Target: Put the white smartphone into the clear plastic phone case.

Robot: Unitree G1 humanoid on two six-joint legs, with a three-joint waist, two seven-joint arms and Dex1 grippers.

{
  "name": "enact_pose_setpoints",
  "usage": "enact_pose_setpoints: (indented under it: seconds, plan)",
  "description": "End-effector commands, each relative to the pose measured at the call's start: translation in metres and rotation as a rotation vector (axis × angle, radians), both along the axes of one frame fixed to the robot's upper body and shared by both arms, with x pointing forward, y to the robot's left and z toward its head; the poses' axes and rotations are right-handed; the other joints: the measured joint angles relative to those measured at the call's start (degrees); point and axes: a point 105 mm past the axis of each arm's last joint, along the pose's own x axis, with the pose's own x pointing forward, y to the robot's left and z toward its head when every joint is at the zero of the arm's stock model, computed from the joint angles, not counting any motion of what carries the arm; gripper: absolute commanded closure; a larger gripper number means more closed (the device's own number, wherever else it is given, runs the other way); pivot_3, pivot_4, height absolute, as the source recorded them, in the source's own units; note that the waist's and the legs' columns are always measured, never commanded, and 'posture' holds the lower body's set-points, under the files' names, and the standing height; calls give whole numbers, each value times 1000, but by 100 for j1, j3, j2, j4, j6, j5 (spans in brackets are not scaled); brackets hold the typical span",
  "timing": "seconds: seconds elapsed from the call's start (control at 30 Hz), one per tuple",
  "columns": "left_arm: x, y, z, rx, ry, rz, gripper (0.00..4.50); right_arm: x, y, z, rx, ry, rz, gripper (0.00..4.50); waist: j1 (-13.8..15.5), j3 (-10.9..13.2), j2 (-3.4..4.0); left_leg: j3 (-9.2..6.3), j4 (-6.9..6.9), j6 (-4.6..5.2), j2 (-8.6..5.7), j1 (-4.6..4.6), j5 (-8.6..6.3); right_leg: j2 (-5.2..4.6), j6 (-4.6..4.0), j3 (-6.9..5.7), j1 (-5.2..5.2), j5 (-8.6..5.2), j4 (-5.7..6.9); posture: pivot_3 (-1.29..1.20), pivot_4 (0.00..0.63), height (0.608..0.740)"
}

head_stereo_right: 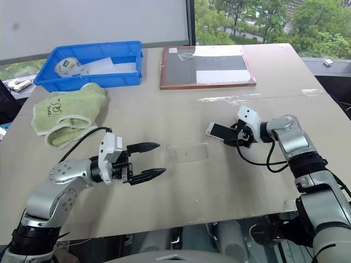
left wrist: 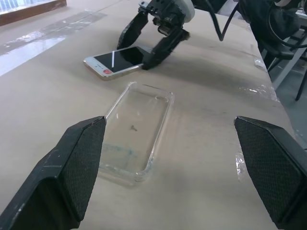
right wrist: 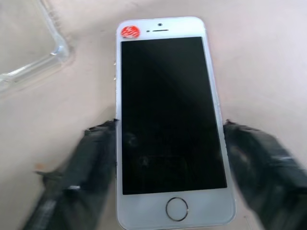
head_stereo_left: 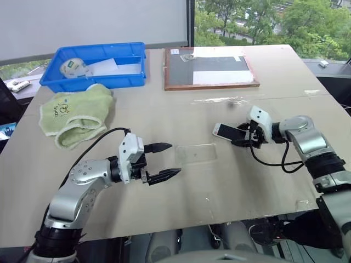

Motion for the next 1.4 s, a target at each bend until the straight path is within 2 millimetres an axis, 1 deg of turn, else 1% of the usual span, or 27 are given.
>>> enact_pose_setpoints:
  seconds: [0.03,0.1,0.17,0.27,0.37,0.4,0.43,0.47,0.5,0.53,0.57,0.6,0.7,0.73,0.8,0.87,0.9,0.93,1.03,1.07,1.1,1.2,1.4]
  plan:
    - [-3,1,11,-9,-49,0,38,-5,-8,-24,-67,46,-15,1566,-4,-2,-1,0,0,0,3,4,0,-1,0,0,5,0,-1,0,150,740]
    - [-3,2,11,-8,-49,3,38,-6,-8,-22,-61,35,-11,1567,-2,-3,-2,1,0,-1,5,7,0,-7,0,0,8,0,-2,0,150,740]
    - [-3,3,10,-9,-49,6,38,-6,-6,-12,-27,-4,4,1567,15,-3,-2,0,1,-1,4,6,-1,-11,0,-1,9,0,-2,0,150,740]
    - [1,5,10,-6,-54,20,38,-8,2,14,93,-73,21,1570,27,0,3,-3,-2,-1,4,-1,-1,-13,0,-5,6,0,-7,0,150,740]
    - [6,8,11,-4,-58,29,38,-15,10,42,180,-124,60,1617,25,8,14,2,-10,-1,2,-17,0,-12,1,-2,-10,0,-11,0,150,740]
    - [7,9,11,-4,-59,30,38,-19,13,48,192,-135,79,1863,19,9,15,7,-12,0,2,-25,0,-10,1,3,-21,0,-9,0,150,740]
    - [7,10,11,-3,-59,31,38,-23,18,53,203,-146,101,2307,17,9,15,8,-12,0,2,-31,0,-9,1,4,-29,0,-7,0,150,740]
    - [8,11,11,-2,-59,31,38,-26,22,57,212,-150,118,2927,17,9,15,7,-13,0,1,-45,0,-4,2,4,-41,1,-5,0,150,740]
    - [9,12,11,0,-59,32,38,-31,28,61,223,-149,139,3414,20,9,15,8,-13,0,0,-45,0,-3,2,3,-42,1,-5,0,150,740]
    - [11,13,10,5,-61,35,38,-35,34,63,226,-149,159,3646,28,9,16,6,-13,0,0,-48,0,-2,2,0,-42,1,-5,0,150,740]
    - [13,15,10,10,-63,40,38,-38,38,64,223,-149,170,4273,30,9,15,5,-13,0,0,-55,0,-3,2,-2,-49,1,-4,0,150,740]
    - [16,17,11,13,-67,45,38,-39,41,63,214,-152,174,4400,34,9,16,3,-12,0,0,-68,0,-2,2,-3,-63,1,-3,0,150,740]
    - [20,20,12,18,-76,48,38,-35,42,57,181,-147,141,4400,46,9,16,-6,-3,0,-3,-84,1,-1,2,-11,-68,1,-5,0,150,740]
    - [21,20,12,21,-79,47,38,-27,36,54,159,-152,98,4130,51,9,16,-5,-2,0,-3,-84,1,-2,1,-11,-68,1,-5,0,150,740]
    - [21,21,13,24,-81,46,38,-19,26,48,126,-146,42,3654,51,9,16,-3,-1,0,-4,-89,1,-8,1,-8,-68,1,-10,0,150,740]
    - [20,22,12,24,-80,46,38,-14,19,42,99,-140,10,2977,55,9,16,-3,0,0,-6,-92,1,-9,1,-8,-68,1,-14,0,150,740]
    - [19,22,11,25,-80,46,38,-11,17,38,94,-134,-8,2569,55,10,16,-2,0,0,-7,-92,1,-9,1,-8,-68,1,-15,0,150,740]
    - [18,22,10,26,-79,46,38,-9,15,34,85,-123,-17,2298,50,10,16,-2,0,0,-8,-92,1,-9,1,-8,-68,1,-15,0,150,740]
    - [16,22,9,26,-78,46,38,0,9,22,59,-102,-57,958,18,10,16,-1,-1,0,-10,-92,1,-5,2,-8,-69,1,-13,0,150,740]
    - [16,22,9,26,-77,46,38,2,7,18,50,-95,-70,360,15,10,16,-1,-1,0,-9,-88,1,0,2,-7,-69,1,-12,0,150,740]
    - [16,22,9,25,-77,46,38,6,5,14,44,-90,-93,44,12,9,15,1,-2,0,-9,-87,1,1,2,-6,-69,1,-10,0,150,740]
    - [16,23,10,25,-76,44,38,7,6,6,55,-29,-94,44,18,9,15,-5,-1,1,-7,-83,1,7,2,-8,-67,1,-4,0,150,740]
    - [13,23,13,7,-70,28,38,0,17,-1,75,68,-31,44,9,7,12,-2,1,1,-4,-77,1,5,1,-4,-64,1,-2,0,150,740]
